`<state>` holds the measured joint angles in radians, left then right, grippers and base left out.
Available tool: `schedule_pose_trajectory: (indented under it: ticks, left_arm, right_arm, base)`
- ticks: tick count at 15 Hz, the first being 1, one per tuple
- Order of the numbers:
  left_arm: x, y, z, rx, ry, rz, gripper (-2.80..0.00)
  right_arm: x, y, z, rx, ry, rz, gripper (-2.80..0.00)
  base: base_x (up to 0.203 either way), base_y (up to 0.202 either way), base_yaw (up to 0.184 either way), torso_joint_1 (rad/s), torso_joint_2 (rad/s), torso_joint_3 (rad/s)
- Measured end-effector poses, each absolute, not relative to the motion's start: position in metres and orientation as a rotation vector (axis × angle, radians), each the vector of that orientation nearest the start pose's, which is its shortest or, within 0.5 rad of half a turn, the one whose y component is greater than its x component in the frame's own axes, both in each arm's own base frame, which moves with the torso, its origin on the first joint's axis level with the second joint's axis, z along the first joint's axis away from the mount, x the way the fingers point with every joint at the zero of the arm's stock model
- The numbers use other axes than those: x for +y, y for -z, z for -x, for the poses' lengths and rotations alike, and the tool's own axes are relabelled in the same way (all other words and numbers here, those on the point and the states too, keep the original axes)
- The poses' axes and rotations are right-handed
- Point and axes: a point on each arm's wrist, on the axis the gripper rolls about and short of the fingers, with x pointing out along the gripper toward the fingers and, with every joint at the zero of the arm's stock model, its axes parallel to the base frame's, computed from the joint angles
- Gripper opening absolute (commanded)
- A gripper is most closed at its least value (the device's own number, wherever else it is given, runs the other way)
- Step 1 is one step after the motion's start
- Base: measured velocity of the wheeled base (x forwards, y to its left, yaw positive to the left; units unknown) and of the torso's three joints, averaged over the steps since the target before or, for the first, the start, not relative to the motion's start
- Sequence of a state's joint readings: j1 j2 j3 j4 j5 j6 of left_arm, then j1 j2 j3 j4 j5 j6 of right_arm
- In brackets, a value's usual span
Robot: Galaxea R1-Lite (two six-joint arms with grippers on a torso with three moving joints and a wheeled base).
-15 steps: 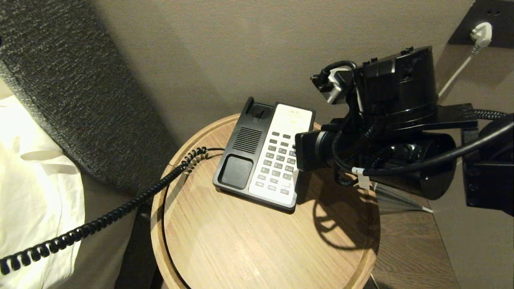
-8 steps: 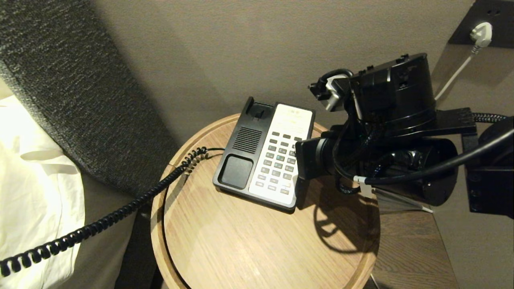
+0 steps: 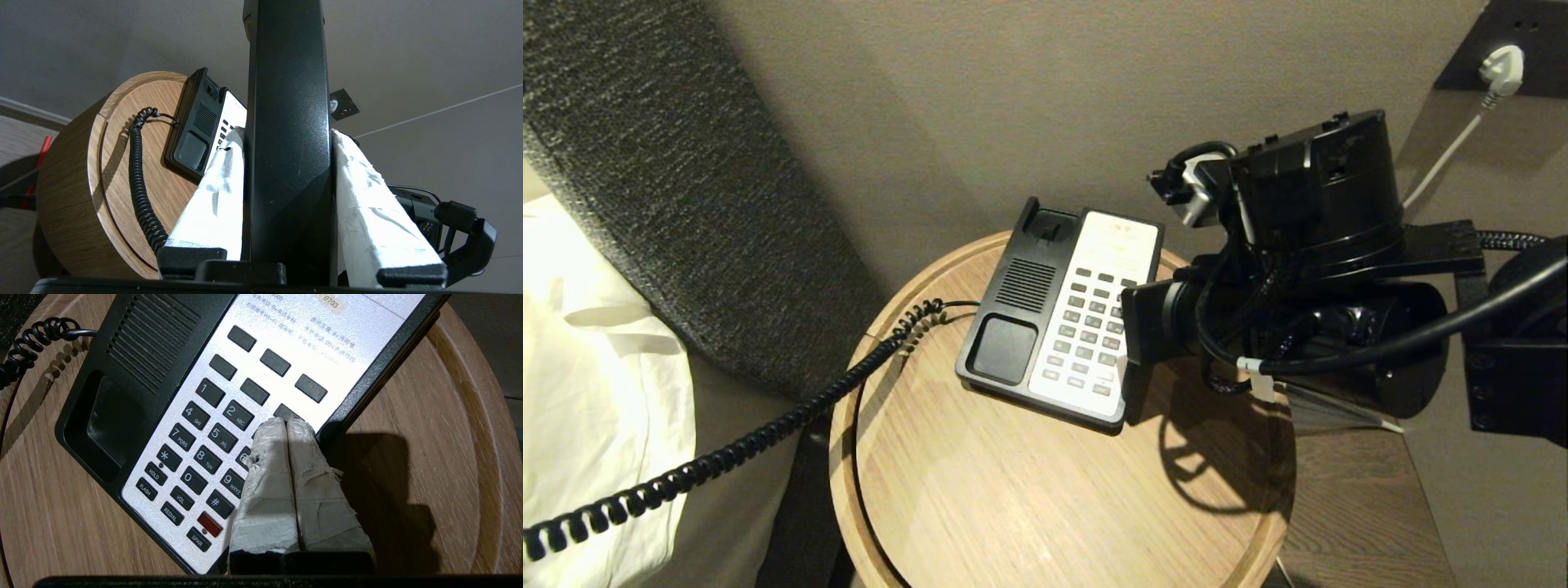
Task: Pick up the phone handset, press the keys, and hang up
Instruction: Dial the number
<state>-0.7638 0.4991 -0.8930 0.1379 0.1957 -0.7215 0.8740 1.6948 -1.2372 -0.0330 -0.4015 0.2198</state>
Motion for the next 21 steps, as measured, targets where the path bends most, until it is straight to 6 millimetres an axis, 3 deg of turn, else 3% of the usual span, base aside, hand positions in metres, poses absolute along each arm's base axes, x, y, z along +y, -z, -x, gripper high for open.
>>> schedule_pose_trajectory:
  ticks: [21]
  left_arm:
    - [0.028,-0.3,0.023,-0.016,0.629,0.821,-2.8]
  right_arm:
    - [0.241,-0.223,-0.21,0.441,-0.419,0.124,-2.8]
  base:
    - [0.0,0.0,0.0,0.0,0.0,0.0]
